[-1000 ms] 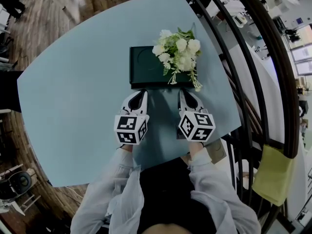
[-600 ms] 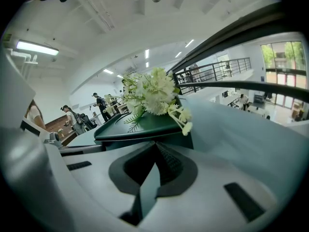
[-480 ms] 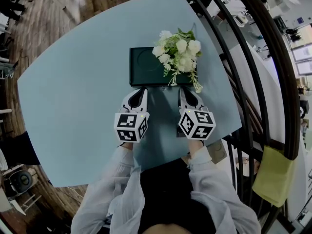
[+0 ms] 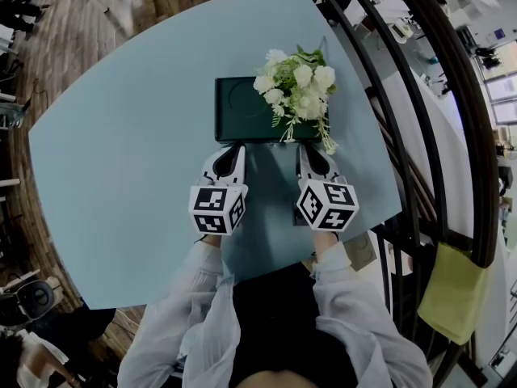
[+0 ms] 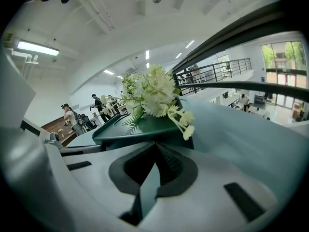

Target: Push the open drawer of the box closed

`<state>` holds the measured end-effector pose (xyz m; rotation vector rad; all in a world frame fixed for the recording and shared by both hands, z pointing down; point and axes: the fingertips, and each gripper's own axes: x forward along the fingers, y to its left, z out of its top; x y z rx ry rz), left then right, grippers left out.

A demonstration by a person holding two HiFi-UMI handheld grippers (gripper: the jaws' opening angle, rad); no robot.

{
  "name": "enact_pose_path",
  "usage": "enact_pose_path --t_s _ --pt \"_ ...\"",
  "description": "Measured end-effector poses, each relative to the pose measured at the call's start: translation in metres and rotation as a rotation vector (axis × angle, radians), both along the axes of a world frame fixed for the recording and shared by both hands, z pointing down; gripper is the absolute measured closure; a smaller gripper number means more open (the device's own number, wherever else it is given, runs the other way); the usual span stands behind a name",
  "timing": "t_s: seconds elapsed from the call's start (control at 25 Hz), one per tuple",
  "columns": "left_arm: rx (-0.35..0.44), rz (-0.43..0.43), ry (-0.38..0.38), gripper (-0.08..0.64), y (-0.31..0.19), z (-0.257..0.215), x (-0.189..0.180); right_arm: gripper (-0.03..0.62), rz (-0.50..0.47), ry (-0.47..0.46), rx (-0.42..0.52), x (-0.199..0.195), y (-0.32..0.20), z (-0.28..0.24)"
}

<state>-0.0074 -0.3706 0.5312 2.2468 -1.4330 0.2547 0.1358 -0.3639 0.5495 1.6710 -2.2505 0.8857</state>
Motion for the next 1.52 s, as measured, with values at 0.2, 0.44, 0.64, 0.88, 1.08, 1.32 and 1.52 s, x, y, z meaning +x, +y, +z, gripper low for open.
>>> enact_pose_path --t_s 0.2,0.44,0.64,0.88,1.08,1.32,1.52 --pt "0.0 0.0 0.002 0.538 0.0 0.0 0.0 0.584 0.0 0.001 0.002 0.0 0.0 0.0" --pt "0.004 -0.003 -0.001 0.538 0.006 -0.004 -0.003 0.584 0.017 0.004 0.015 0.005 0.003 -0.005" --pt "0.011 0.0 -0.009 0.538 0.024 -0.009 -0.006 0.584 0.022 0.011 0.016 0.011 0.022 -0.009" --pt "0.026 -0.003 -0.005 0.538 0.051 -0.021 -0.012 0.584 0.023 0.002 0.035 0.018 0.05 -0.022" --pt "0.05 -0.003 -0.002 0.538 0.067 -0.036 -0.011 0.584 0.011 -0.005 0.067 0.019 0.066 -0.039" --pt "0.084 0.003 0.006 0.538 0.089 -0.051 -0.007 0.584 -0.004 -0.009 0.108 0.018 0.086 -0.056" --pt "0.094 0.007 0.018 0.538 0.112 -0.059 -0.009 0.584 -0.024 -0.017 0.147 0.016 0.108 -0.069"
